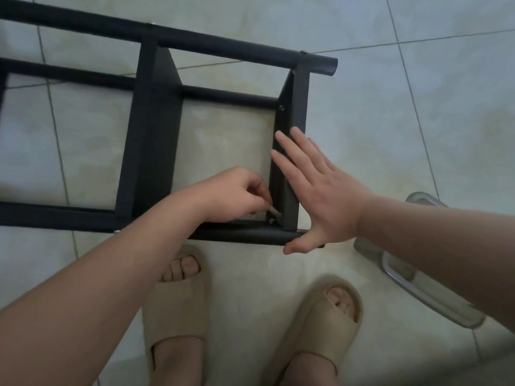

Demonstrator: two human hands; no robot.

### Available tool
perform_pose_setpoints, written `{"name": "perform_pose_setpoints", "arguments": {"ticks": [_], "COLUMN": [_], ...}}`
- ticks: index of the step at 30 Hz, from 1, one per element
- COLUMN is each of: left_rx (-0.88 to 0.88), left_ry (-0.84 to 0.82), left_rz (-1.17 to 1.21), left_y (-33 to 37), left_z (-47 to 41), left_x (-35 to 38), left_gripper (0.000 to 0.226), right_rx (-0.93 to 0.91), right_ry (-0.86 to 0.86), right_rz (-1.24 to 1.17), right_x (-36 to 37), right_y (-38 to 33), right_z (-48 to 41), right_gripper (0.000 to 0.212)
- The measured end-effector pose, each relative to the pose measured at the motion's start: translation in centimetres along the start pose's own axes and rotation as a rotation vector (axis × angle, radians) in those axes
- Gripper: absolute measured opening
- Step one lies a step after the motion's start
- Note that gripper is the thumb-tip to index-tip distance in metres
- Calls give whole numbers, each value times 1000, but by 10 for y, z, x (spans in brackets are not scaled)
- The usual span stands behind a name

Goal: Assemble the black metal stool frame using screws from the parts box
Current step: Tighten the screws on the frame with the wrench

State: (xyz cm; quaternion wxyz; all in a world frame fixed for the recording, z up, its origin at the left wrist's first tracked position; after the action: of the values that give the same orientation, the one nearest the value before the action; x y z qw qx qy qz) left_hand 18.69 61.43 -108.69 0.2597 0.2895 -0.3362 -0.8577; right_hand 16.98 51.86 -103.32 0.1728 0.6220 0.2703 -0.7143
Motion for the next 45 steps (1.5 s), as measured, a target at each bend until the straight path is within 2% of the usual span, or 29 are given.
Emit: {"name": "perform_pose_setpoints", "arguments": {"ticks": [5,7,18,27,38,45], "left_rx": [-220,-267,-189,-95,-98,-72], "left_ry": [-103,-98,-6,62,66,70], "left_rz": [452,521,524,366,409,350], "left_y": [-3,-5,-1,3,5,7], "left_z": [5,4,3,4,5,5], "left_x": [16,19,12,10,7,8], "left_gripper": [7,7,13,14,12,13], "right_rx": [3,3,-6,1,-2,-1], "right_ry": [12,19,41,26,38,39], "right_rz": [-3,-13,-16,-10,-15,-29], "right_x": [-2,-3,-4,-4,-3,-2], "right_y": [1,0,-1,0,0,0], "right_z": [0,-1,-1,-1,-1,-1], "right_gripper": [140,140,139,140,140,139]}}
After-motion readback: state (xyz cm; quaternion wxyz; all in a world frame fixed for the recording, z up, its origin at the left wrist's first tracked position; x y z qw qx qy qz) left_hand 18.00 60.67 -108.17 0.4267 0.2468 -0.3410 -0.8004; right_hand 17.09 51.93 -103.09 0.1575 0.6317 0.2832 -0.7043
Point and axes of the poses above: each hand's wrist, its own z-axis away from the middle knuckle, its own x-axis out of the palm, y = z × x, the point moved 10 cm from there along -z, towards the middle knuckle, and after that the axes turned 12 degrees about y, right-handed, at the moved point
